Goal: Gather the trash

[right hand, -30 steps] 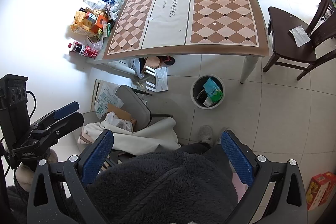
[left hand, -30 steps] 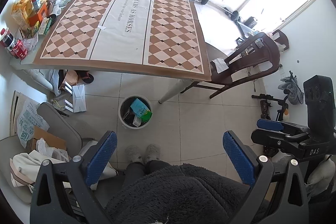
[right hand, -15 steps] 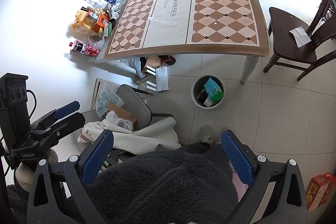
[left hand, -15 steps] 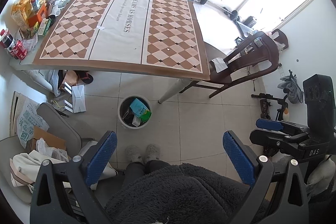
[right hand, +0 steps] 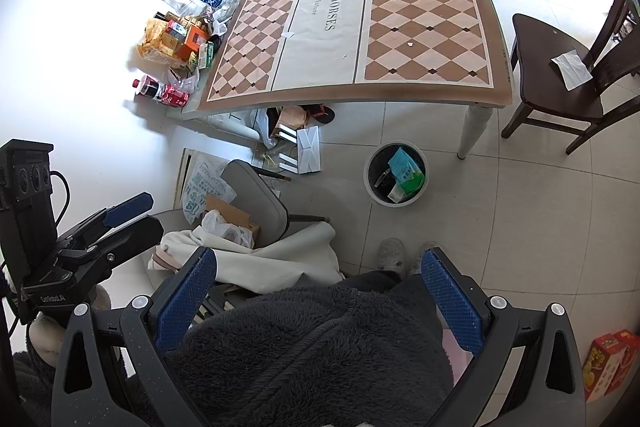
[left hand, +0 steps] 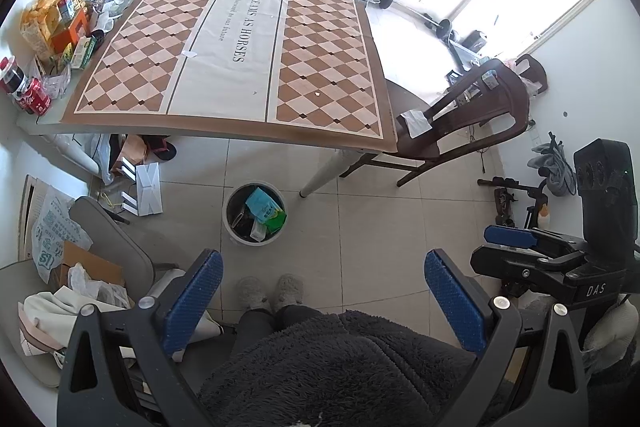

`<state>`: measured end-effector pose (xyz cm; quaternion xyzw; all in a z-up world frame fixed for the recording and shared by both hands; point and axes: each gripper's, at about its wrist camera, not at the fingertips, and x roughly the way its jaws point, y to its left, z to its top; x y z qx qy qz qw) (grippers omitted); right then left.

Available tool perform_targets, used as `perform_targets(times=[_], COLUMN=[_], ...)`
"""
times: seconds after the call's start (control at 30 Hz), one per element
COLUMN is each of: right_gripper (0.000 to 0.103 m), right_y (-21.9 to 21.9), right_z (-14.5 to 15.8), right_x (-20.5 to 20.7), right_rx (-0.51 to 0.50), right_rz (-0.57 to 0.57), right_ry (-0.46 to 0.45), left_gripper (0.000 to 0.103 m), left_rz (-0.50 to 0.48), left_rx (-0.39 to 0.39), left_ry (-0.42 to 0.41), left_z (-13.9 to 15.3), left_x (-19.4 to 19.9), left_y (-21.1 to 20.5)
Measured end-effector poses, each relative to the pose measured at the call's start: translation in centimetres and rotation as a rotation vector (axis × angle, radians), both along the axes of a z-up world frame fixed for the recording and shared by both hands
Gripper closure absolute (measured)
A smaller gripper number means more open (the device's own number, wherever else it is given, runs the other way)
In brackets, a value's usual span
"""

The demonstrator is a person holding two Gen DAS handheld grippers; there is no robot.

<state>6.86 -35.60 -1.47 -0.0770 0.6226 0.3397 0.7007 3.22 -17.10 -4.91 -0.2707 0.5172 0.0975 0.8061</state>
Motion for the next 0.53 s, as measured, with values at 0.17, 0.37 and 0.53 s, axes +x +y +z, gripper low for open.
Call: perform_targets(times=[0.17,0.37,0.53], right_gripper=[0.000,0.000,0.000], right_y=[0.07,0.08,0.08], right_z=[0.00,-0.07,-0.08], right_x=[-0.11,-0.26,-0.27], right_rx=[0.000,0.002,0.003], right_rz=[0.000,-0.002,-0.001], right_ry=[-0.002,-0.001,-0.001], left_gripper=[0.000,0.000,0.000], left_rz=[0.001,0.001,0.004], left_rx=[0.000,0.000,0.000], left_ry=[-0.002,0.000,-0.012], left_z=[0.02,0.03,0.83], left_x=[-0.04,-0.07,0.62], left_y=[-0.05,-0.12,-0.81])
